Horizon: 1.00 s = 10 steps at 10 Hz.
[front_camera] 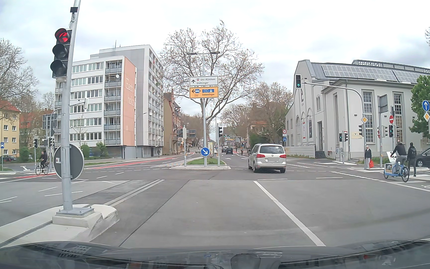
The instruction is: Follow the waypoints while adhering to traffic rules and regulations
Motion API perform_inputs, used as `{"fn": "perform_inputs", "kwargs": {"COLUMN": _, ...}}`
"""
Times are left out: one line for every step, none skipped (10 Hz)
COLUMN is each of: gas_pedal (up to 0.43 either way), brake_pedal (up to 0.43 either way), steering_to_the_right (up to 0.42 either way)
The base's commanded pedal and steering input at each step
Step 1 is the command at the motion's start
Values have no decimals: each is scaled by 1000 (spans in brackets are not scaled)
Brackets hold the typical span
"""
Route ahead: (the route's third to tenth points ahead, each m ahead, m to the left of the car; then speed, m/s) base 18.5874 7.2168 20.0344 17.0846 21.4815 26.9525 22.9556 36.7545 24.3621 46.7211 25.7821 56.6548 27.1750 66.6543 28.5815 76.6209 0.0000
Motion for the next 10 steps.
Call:
{"fn": "perform_inputs", "kwargs": {"gas_pedal": 0, "brake_pedal": 201, "steering_to_the_right": -1}}
{"fn": "perform_inputs", "kwargs": {"gas_pedal": 0, "brake_pedal": 201, "steering_to_the_right": -1}}
{"fn": "perform_inputs", "kwargs": {"gas_pedal": 0, "brake_pedal": 201, "steering_to_the_right": -1}}
{"fn": "perform_inputs", "kwargs": {"gas_pedal": 0, "brake_pedal": 207, "steering_to_the_right": -1}}
{"fn": "perform_inputs", "kwargs": {"gas_pedal": 0, "brake_pedal": 201, "steering_to_the_right": -1}}
{"fn": "perform_inputs", "kwargs": {"gas_pedal": 0, "brake_pedal": 201, "steering_to_the_right": -1}}
{"fn": "perform_inputs", "kwargs": {"gas_pedal": 0, "brake_pedal": 207, "steering_to_the_right": -1}}
{"fn": "perform_inputs", "kwargs": {"gas_pedal": 0, "brake_pedal": 207, "steering_to_the_right": -1}}
{"fn": "perform_inputs", "kwargs": {"gas_pedal": 0, "brake_pedal": 201, "steering_to_the_right": -1}}
{"fn": "perform_inputs", "kwargs": {"gas_pedal": 0, "brake_pedal": 201, "steering_to_the_right": -1}}
